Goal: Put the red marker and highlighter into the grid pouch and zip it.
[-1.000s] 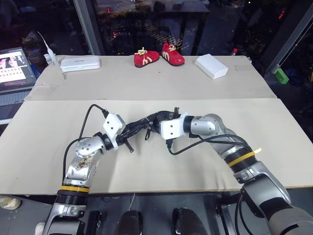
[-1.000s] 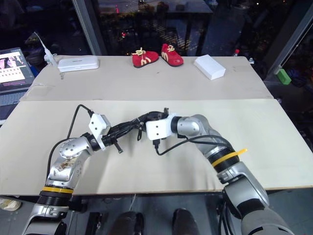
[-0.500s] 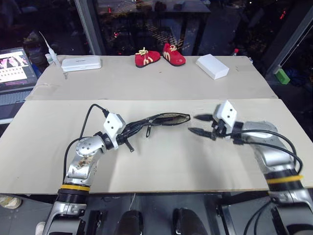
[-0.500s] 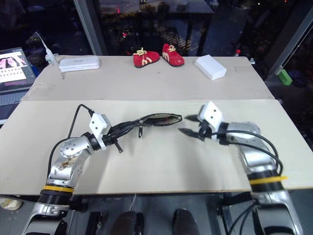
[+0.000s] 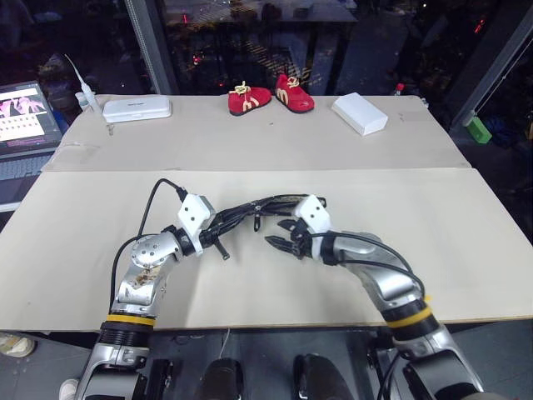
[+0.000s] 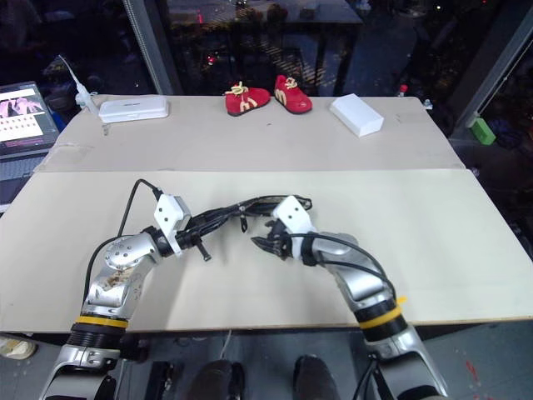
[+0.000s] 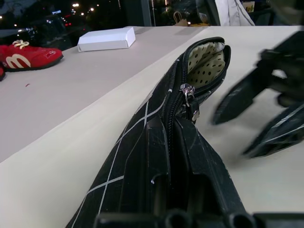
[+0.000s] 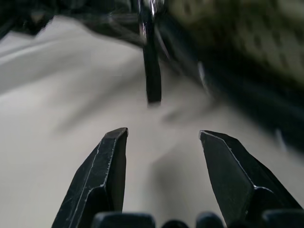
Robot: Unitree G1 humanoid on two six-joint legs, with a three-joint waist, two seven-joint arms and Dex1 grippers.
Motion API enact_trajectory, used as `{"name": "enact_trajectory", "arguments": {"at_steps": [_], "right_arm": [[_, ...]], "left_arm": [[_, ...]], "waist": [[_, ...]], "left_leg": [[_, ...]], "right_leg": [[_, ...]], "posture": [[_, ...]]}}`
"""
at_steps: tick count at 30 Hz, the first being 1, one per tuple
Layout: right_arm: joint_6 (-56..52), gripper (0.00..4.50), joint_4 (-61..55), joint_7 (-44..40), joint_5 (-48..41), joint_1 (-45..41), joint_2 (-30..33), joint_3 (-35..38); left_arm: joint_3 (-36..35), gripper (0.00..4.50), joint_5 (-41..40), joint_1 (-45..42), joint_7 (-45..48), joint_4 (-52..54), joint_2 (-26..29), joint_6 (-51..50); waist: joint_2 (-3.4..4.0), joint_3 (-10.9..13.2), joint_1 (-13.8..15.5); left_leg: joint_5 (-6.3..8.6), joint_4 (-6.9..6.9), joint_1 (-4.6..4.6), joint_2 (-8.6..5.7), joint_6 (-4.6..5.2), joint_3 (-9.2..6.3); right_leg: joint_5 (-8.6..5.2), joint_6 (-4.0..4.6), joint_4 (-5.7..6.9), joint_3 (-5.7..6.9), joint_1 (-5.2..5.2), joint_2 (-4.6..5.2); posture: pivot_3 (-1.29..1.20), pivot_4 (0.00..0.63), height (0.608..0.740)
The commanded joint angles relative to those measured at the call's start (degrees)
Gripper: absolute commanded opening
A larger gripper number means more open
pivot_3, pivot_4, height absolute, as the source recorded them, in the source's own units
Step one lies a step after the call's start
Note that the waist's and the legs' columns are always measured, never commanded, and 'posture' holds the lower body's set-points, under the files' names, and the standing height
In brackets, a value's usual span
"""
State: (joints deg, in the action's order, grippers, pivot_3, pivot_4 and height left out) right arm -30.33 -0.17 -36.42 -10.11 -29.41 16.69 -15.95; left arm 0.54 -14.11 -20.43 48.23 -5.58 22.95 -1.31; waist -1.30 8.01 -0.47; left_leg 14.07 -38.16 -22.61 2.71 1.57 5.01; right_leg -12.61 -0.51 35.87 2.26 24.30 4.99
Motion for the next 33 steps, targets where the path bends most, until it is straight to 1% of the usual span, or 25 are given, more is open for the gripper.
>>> {"name": "enact_trajectory", "arguments": {"at_steps": [1, 5, 11, 12, 13, 18, 19, 29, 31, 33], "right_arm": [[1.6, 2.71, 1.4, 1.0, 0.7, -3.4, -3.2, -0.3], [2.2, 2.71, 4.0, 1.3, 1.4, -6.1, -6.2, -0.9], [3.0, 2.71, 5.8, 1.0, 1.7, -7.9, -8.3, -0.2], [3.4, 2.18, 5.8, 0.5, 2.1, -7.9, -7.6, -0.3], [3.8, 2.02, 5.8, 0.1, 2.5, -7.8, -7.1, -0.4], [3.5, 0.31, 5.1, -1.6, 1.5, -7.2, -5.4, 0.6], [3.6, 0.04, 5.1, -1.8, 1.4, -7.3, -5.1, 0.9], [3.6, 0.04, 5.6, -2.0, 1.7, -7.1, -3.6, 2.9], [1.9, 0.04, 3.8, -3.5, 1.3, -6.3, -1.1, 3.5], [1.9, 0.04, 1.9, -5.7, 1.2, -5.1, 3.2, 4.6]], "left_arm": [[-0.3, 0.0, -0.6, -0.6, -0.1, 0.8, -0.1, 1.3], [-0.5, 0.0, -0.5, -1.1, -0.2, 0.1, -0.1, 1.6], [-0.6, 0.0, -0.4, -1.5, -0.5, -0.4, -0.2, 1.8], [-0.6, 0.0, -0.4, -1.4, -0.8, -0.2, -0.2, 1.6], [-0.6, 0.0, -0.4, -1.4, -0.9, 0.0, -0.2, 1.5], [-0.6, 0.0, -0.5, -0.8, -1.3, 0.7, -0.1, 1.3], [-0.6, 0.0, -0.5, -0.8, -1.3, 0.6, -0.1, 1.3], [-0.8, 0.0, -0.5, -0.4, -1.1, -1.1, -0.2, 3.0], [-0.6, 0.0, -0.5, -0.5, -1.3, -0.8, -0.2, 2.9], [-0.5, 0.0, -0.5, -0.5, -1.5, 0.1, -0.1, 2.3]], "waist": [[0.0, 0.0, -0.1], [0.01, 0.0, -0.2], [0.01, 0.0, -0.2], [0.01, 0.0, -0.3], [0.01, 0.0, -0.3], [0.01, 0.0, -0.3], [0.01, 0.0, -0.3], [0.01, 0.0, -0.3], [0.01, 0.0, -0.3], [0.01, 0.0, -0.2]], "left_leg": [[0.0, 0.0, -0.02, 0.0, 0.0, 0.0], [0.0, 0.0, -0.04, -0.01, 0.01, -0.02], [0.0, 0.0, -0.02, 0.0, 0.0, -0.04], [0.0, 0.0, -0.02, 0.01, 0.0, -0.04], [0.0, 0.0, -0.03, 0.01, 0.0, -0.04], [0.0, 0.0, -0.03, -0.01, 0.0, -0.04], [0.0, 0.0, -0.03, 0.0, 0.0, -0.04], [0.0, 0.0, -0.03, 0.01, 0.0, -0.04], [0.0, 0.0, -0.03, 0.0, 0.0, -0.04], [0.0, 0.0, -0.04, 0.0, 0.01, -0.04]], "right_leg": [[0.0, 0.0, -0.01, 0.0, 0.02, 0.01], [0.0, 0.0, 0.0, 0.01, 0.02, 0.02], [0.0, 0.0, 0.02, 0.02, 0.02, 0.01], [0.0, 0.0, 0.02, 0.03, 0.02, 0.01], [0.0, 0.0, 0.02, 0.03, 0.02, 0.01], [0.01, 0.0, 0.02, 0.03, 0.02, 0.05], [0.0, 0.0, 0.02, 0.03, 0.02, 0.05], [0.0, 0.0, 0.03, 0.03, 0.03, 0.03], [0.0, 0.0, 0.02, 0.03, 0.03, 0.04], [0.0, 0.0, 0.01, 0.03, 0.03, 0.05]], "posture": [[0.0, 0.15, 0.74], [0.0, 0.15, 0.74], [0.0, 0.15, 0.74], [0.0, 0.15, 0.74], [0.0, 0.15, 0.74], [0.0, 0.15, 0.74], [0.0, 0.15, 0.74], [0.0, 0.15, 0.74], [0.0, 0.15, 0.74], [0.0, 0.15, 0.74]]}}
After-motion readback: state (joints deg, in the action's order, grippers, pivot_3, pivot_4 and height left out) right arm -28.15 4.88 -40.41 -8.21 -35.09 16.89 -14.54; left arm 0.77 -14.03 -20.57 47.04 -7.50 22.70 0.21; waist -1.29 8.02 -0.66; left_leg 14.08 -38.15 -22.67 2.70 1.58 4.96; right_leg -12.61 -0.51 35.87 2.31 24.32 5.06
